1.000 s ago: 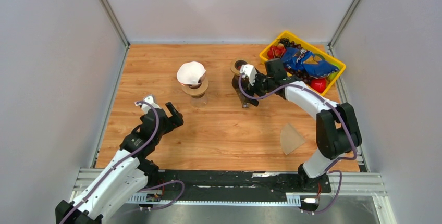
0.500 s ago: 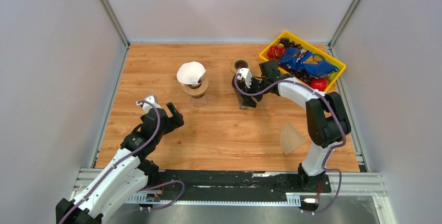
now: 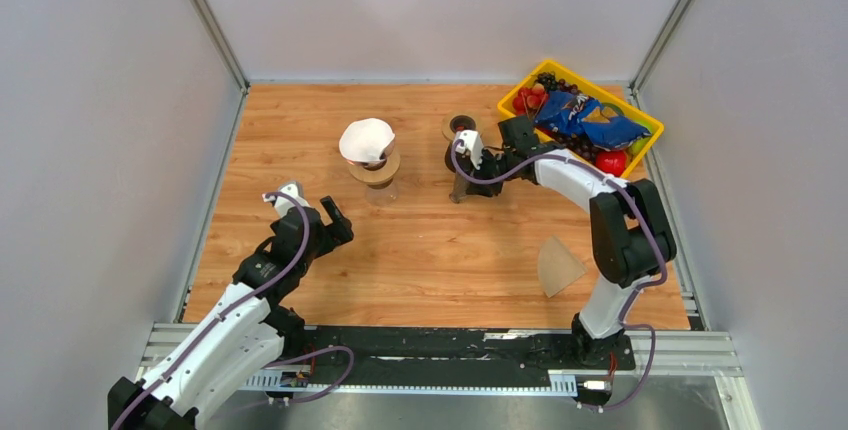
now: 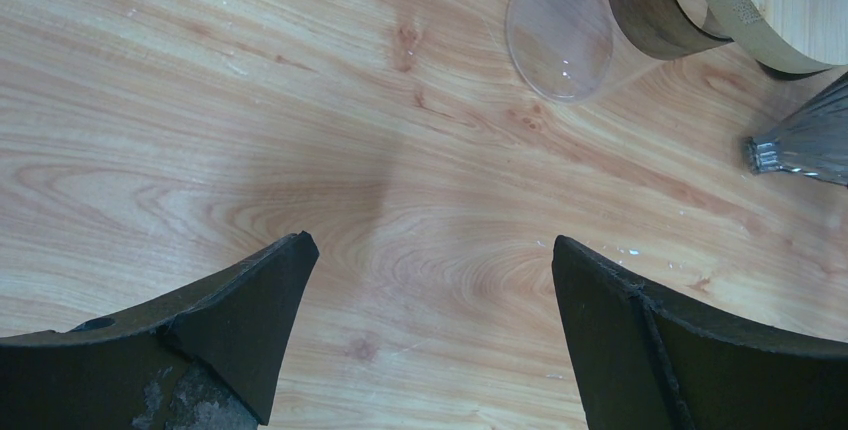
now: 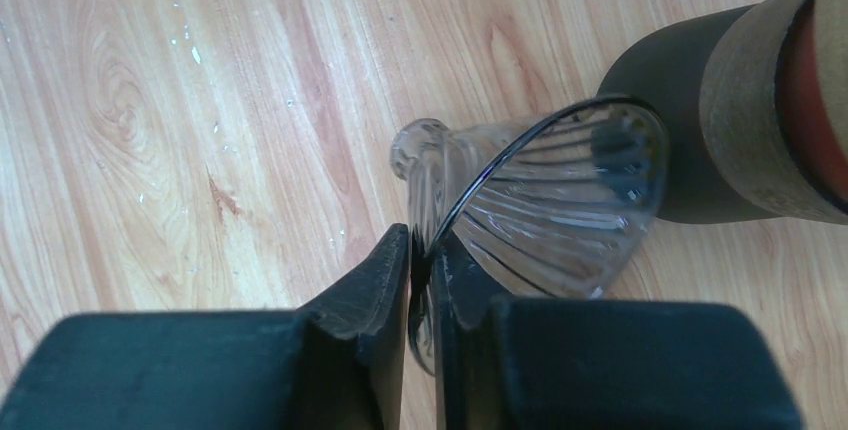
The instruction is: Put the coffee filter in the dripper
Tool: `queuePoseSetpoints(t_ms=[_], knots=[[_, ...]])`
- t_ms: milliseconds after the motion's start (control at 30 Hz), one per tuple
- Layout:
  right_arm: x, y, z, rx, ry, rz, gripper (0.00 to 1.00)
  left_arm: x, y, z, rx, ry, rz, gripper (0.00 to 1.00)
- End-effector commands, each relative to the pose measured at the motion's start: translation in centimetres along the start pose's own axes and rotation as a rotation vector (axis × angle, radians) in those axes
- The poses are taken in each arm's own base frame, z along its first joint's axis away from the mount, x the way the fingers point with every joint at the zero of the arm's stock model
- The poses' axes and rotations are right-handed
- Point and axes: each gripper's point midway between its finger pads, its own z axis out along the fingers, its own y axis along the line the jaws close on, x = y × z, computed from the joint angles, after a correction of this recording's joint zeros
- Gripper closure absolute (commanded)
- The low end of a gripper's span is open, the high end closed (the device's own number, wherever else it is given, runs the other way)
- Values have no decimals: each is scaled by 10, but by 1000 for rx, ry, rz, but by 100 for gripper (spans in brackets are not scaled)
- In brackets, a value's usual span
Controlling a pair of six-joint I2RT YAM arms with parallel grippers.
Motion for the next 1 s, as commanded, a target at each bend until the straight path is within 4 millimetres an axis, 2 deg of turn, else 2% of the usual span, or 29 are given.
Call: queuePoseSetpoints(t_ms=[0, 133, 333, 467, 567, 700, 800, 967], knots=[[-39, 11, -19, -4, -95, -94, 90, -16, -13, -3, 39, -42, -2, 0], [-64, 23, -33, 40, -116, -184, 100, -15, -14, -2, 45, -36, -4, 0], [-114, 42, -75, 123, -205, -412, 100, -16, -12, 0, 35, -47, -4, 0], [-146, 36, -106, 245, -237, -543, 100, -16, -8, 2, 15, -58, -1, 0], [-160, 17, -121, 355, -213, -624, 100, -18, -4, 3, -12, -69, 2, 0], [-167, -21, -131, 497, -109, -697, 100, -21, -2, 2, -26, -78, 1, 0], [-174, -46, -129, 551, -47, -738, 100, -23, 0, 2, -40, -90, 2, 0], [-180, -79, -112, 585, 17, -742, 100, -24, 3, 1, -49, -98, 1, 0]])
